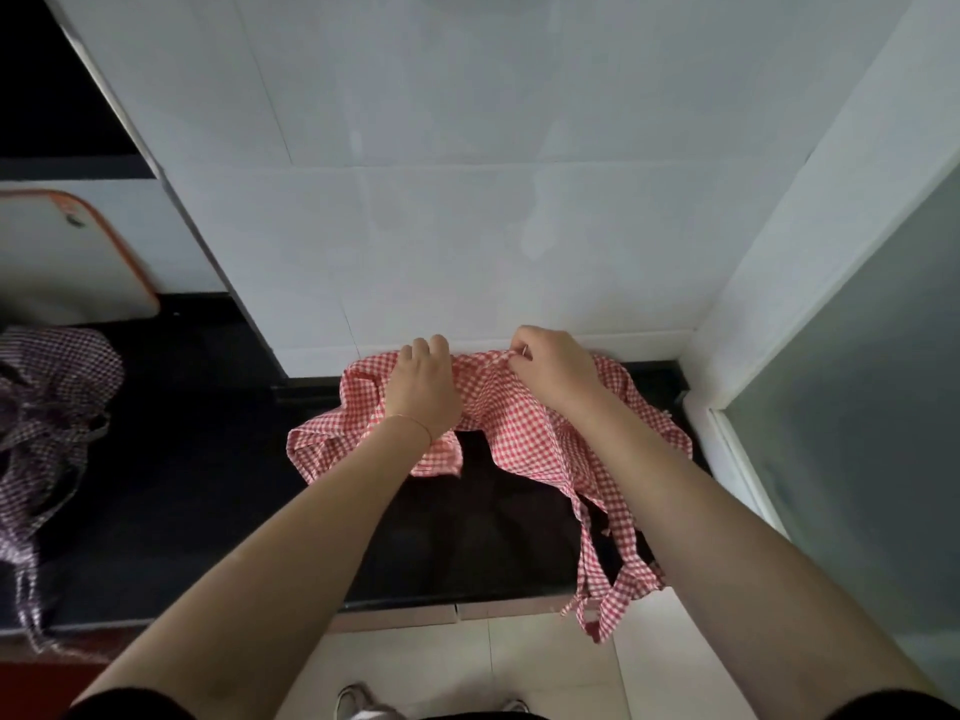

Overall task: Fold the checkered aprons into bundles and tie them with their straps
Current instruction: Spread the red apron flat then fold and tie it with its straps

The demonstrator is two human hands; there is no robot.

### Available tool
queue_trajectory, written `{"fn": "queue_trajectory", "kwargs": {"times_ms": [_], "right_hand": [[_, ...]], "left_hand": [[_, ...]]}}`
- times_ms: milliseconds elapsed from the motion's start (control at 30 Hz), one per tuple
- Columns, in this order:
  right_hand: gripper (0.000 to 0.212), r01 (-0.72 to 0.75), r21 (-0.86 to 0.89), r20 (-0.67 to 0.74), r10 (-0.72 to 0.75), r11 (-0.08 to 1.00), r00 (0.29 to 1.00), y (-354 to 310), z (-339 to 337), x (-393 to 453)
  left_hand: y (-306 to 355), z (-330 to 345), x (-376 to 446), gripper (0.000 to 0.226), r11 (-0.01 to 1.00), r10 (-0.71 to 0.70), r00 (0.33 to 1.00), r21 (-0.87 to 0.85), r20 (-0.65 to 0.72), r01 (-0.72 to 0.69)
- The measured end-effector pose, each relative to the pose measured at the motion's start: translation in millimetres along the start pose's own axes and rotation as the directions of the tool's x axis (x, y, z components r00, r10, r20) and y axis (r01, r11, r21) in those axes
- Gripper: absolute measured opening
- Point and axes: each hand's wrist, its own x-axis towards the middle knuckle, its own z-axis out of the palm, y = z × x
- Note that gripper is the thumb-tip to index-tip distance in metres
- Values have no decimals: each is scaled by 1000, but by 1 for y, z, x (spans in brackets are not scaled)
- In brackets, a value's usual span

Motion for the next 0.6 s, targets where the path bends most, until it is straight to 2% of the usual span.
{"fn": "queue_trajectory", "kwargs": {"times_ms": [67, 133, 267, 367, 433, 467, 533, 600], "right_hand": [[10, -19, -12, -24, 19, 1000, 1000, 2, 7, -4], [11, -47, -15, -36, 46, 999, 998, 8, 18, -10], [15, -161, 0, 50, 161, 987, 986, 18, 52, -32], [34, -313, -105, 195, 328, 944, 924, 32, 80, -60], [38, -450, -107, 231, 462, 887, 856, 40, 86, -74], [36, -519, -58, 248, 516, 853, 820, 39, 81, -78], [32, -583, 67, 257, 550, 810, 794, 36, 62, -77], [28, -573, 216, 164, 549, 791, 820, 28, 36, -69]], "left_hand": [[-3, -1, -4, 27, 999, -43, 999, -7, 5, 43], [-9, -6, -8, 12, 998, -68, 997, 10, 22, 68], [-21, -8, -15, 16, 989, -131, 991, 70, 40, 128], [-26, -9, -21, 25, 979, -192, 980, 76, 51, 188], [-33, -8, -24, 24, 969, -235, 966, 99, 110, 225], [-39, -9, -27, 21, 965, -260, 955, 84, 146, 250], [-49, -15, -29, 17, 940, -326, 919, -25, 223, 340], [-55, -24, -29, 15, 857, -388, 884, -250, 262, 451]]}}
